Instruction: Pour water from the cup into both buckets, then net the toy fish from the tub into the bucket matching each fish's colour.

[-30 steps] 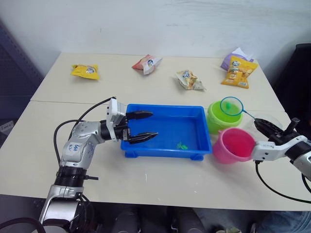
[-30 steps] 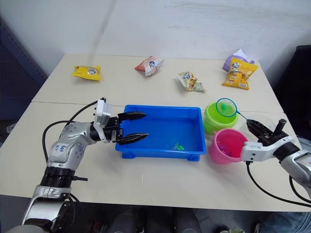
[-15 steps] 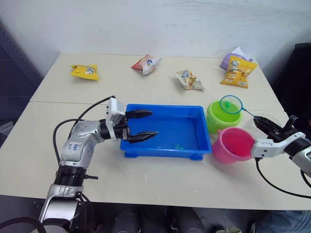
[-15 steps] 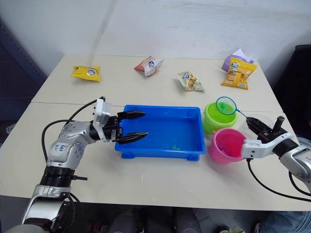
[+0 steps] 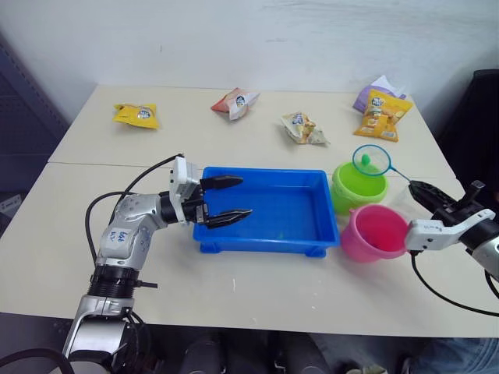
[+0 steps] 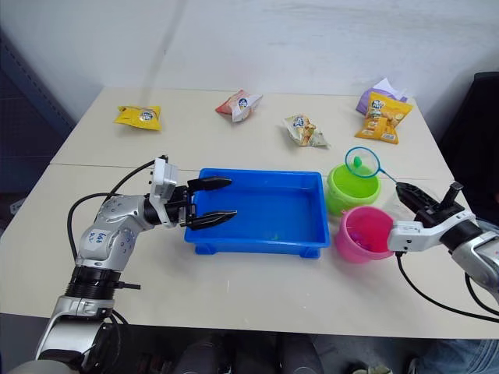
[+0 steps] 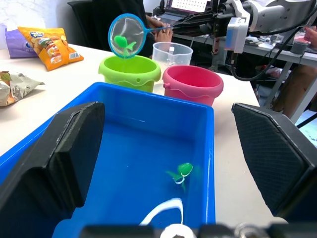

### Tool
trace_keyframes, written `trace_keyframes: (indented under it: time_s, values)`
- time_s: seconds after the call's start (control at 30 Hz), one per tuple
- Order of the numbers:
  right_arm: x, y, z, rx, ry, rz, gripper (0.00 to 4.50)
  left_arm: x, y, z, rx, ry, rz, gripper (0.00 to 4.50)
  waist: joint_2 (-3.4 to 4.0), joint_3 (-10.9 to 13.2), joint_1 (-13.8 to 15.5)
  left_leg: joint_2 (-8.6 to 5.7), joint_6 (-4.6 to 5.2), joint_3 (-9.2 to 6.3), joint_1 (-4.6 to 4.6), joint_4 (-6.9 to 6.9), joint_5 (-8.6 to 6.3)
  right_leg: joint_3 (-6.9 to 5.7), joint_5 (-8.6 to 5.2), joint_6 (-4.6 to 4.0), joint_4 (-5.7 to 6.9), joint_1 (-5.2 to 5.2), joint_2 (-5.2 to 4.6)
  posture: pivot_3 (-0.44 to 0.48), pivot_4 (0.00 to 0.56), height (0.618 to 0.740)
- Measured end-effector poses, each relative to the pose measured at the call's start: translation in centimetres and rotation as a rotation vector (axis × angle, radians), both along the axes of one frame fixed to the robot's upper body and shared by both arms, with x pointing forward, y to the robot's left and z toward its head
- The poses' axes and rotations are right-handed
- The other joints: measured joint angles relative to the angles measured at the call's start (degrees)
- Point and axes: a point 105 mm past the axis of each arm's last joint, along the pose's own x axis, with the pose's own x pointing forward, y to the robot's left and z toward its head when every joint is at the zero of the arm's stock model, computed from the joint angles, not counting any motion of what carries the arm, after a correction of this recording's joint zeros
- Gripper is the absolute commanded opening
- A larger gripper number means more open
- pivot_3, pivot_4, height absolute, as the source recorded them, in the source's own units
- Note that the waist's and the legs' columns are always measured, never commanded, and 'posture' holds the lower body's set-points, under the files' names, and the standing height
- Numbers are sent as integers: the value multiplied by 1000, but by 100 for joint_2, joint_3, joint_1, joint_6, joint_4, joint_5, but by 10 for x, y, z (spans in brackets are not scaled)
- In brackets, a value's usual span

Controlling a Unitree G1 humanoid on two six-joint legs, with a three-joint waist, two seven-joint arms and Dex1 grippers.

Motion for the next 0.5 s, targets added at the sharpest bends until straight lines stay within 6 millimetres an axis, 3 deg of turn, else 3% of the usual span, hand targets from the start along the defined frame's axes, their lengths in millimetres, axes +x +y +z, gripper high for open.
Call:
trace_keyframes:
  time_s: [0.2,0.37,0.5]
  values:
    - [5,-22,-7,-8,5,-125,0,0,0,0,0,0,2,4421,0,0,1,0,0,-1,0,0,0,0,0,0,1,0,-1,0,150,738]
    - [1,-7,-5,8,0,-48,0,0,0,1,1,-2,2,4421,0,0,-9,2,-1,-1,3,0,1,1,0,-1,6,0,1,0,150,738]
    - [-2,-10,-13,20,19,-72,0,1,2,1,7,-3,8,4421,0,0,1,-1,0,0,0,1,1,1,0,-1,4,0,-1,0,150,738]
